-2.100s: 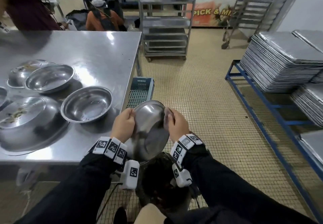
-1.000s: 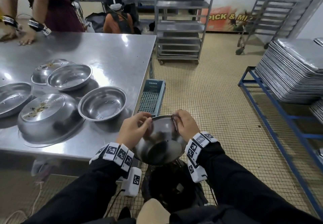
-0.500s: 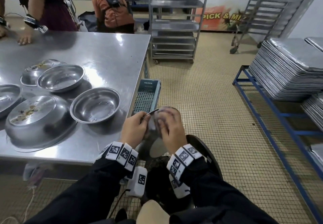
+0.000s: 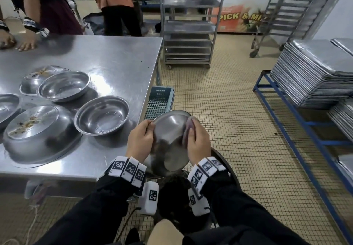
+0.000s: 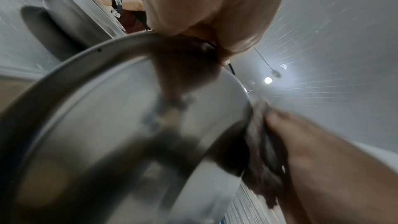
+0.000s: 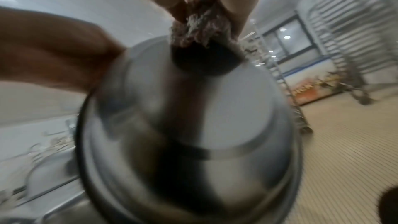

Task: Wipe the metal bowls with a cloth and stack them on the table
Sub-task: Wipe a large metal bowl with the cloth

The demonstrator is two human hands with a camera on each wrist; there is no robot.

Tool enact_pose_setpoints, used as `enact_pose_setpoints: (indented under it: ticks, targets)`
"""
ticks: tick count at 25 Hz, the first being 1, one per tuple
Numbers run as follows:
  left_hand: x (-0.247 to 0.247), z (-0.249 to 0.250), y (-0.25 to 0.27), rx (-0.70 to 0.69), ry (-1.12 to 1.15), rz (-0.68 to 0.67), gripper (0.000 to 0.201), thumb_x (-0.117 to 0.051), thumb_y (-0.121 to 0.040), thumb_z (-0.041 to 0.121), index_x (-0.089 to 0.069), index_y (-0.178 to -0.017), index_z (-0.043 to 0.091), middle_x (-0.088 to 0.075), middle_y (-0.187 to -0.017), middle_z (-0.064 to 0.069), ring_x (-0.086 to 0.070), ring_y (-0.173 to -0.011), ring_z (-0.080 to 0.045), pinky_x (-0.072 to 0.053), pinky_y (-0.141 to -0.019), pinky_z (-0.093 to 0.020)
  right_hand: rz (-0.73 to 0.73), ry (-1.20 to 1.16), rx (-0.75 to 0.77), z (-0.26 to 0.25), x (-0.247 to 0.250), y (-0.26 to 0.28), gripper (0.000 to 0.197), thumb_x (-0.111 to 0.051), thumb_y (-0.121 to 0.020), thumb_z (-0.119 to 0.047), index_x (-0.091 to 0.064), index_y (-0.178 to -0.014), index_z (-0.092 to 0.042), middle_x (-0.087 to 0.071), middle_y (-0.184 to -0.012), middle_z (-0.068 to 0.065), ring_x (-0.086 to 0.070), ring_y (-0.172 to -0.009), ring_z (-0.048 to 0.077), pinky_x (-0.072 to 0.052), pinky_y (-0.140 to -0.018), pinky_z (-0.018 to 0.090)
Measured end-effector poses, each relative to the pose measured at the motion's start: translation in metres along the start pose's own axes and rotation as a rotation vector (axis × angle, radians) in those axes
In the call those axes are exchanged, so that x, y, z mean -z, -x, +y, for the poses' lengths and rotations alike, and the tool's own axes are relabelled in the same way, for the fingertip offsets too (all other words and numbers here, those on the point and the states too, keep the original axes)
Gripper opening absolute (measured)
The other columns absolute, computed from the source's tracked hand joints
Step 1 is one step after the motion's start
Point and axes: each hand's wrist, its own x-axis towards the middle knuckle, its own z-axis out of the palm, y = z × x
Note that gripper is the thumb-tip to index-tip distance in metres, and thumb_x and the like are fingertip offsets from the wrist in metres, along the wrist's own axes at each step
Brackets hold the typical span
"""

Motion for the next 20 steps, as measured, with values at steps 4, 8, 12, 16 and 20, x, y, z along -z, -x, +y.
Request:
enact_pose_setpoints:
  ticks: [4, 8, 12, 16, 20]
  targets:
    - [-0.006, 0.011, 0.005, -0.034, 0.019, -0.008, 0.023, -0.047, -0.100, 0.016, -0.056, -0.079, 0.008, -0.056, -0.066, 0.000, -0.049, -0.063, -0.015, -0.038, -0.060, -0.024, 0.039, 0.260, 0.385, -0.029, -0.018, 0.016, 0.046, -0.033, -0.097, -0.034, -0.050, -0.136, -0.017, -0.043, -0.145, 0.003, -0.032, -0.136, 0.021, -0.021, -0.115, 0.036]
    - [-0.002, 0.018, 0.009, -0.072, 0.010, 0.010, 0.021, -0.049, -0.099, 0.018, -0.060, -0.081, 0.012, -0.058, -0.065, 0.004, -0.051, -0.061, -0.011, -0.038, -0.057, -0.023, 0.063, 0.187, 0.132, -0.034, -0.013, -0.007, 0.052, -0.024, -0.100, -0.041, -0.044, -0.139, -0.013, -0.039, -0.148, 0.004, -0.030, -0.138, 0.018, -0.023, -0.116, 0.035]
    - [0.007, 0.004, 0.009, -0.007, 0.082, 0.038, 0.020, -0.053, -0.097, 0.028, -0.063, -0.080, 0.023, -0.060, -0.063, 0.011, -0.055, -0.065, -0.017, -0.046, -0.068, -0.035, -0.011, -0.172, -0.338, 0.000, -0.002, -0.017, 0.049, -0.023, -0.102, -0.039, -0.043, -0.139, -0.014, -0.046, -0.140, 0.004, -0.042, -0.130, 0.020, -0.032, -0.109, 0.035]
    - [0.019, -0.013, 0.010, 0.067, 0.209, 0.087, 0.025, -0.057, -0.095, 0.024, -0.061, -0.071, 0.026, -0.055, -0.059, 0.012, -0.050, -0.062, -0.014, -0.043, -0.070, -0.035, -0.167, -0.384, -0.518, 0.020, 0.017, -0.009, 0.030, -0.031, -0.103, -0.032, -0.051, -0.119, -0.018, -0.059, -0.107, 0.001, -0.055, -0.105, 0.020, -0.041, -0.092, 0.032]
    - [0.030, -0.020, 0.014, 0.085, 0.253, 0.081, 0.019, -0.052, -0.098, 0.015, -0.063, -0.086, 0.026, -0.062, -0.077, 0.000, -0.055, -0.073, -0.012, -0.045, -0.075, -0.030, -0.197, -0.285, -0.375, 0.017, 0.026, -0.010, 0.023, -0.038, -0.101, -0.032, -0.054, -0.104, -0.016, -0.059, -0.089, -0.004, -0.056, -0.082, 0.013, -0.042, -0.067, 0.021]
